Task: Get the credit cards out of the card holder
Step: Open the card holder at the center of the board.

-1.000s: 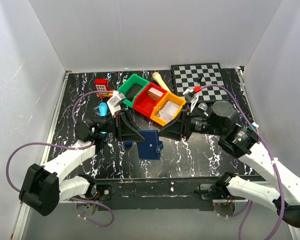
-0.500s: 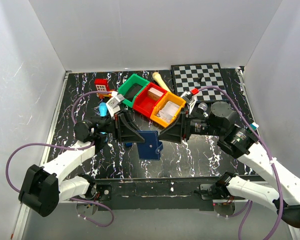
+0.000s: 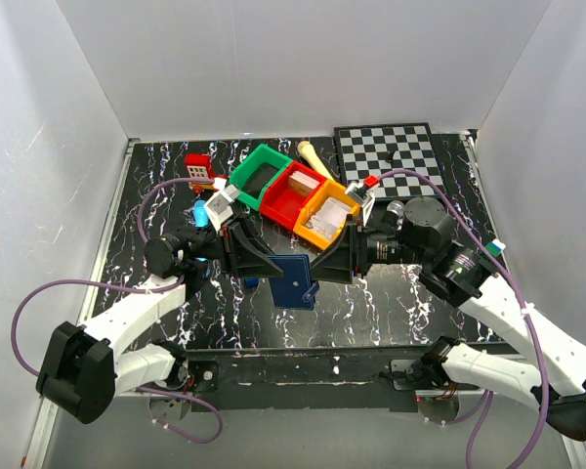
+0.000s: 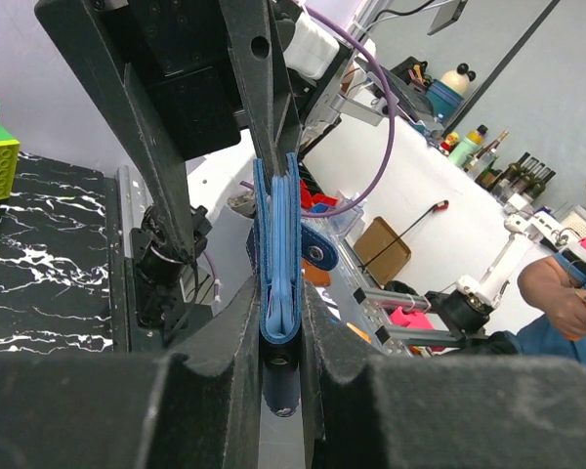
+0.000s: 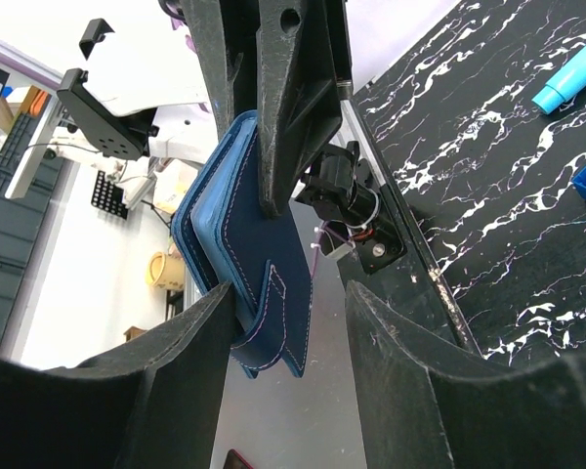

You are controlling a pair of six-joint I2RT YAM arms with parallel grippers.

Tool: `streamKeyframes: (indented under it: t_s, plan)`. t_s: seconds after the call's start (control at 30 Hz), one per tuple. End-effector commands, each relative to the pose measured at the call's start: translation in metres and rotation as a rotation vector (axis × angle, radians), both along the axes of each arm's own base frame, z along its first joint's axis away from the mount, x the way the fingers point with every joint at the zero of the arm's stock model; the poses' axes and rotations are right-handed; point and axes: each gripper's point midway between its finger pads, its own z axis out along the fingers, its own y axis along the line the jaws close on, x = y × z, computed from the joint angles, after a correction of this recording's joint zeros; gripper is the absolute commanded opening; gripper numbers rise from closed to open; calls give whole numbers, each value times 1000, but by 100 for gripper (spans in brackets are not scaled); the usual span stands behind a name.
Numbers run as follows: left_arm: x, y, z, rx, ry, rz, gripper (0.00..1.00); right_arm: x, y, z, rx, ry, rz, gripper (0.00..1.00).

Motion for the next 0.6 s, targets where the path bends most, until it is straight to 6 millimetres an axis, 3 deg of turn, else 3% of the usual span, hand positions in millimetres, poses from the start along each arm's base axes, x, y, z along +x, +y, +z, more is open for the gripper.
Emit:
streamKeyframes:
  t_s: [0.0, 0.57]
  plan:
    - [-3, 3, 26, -86, -102, 36, 0, -10, 2, 13, 46, -54, 64, 58]
    - [3, 1, 29, -95, -66, 61, 0, -16, 11, 6, -3, -39, 116, 60]
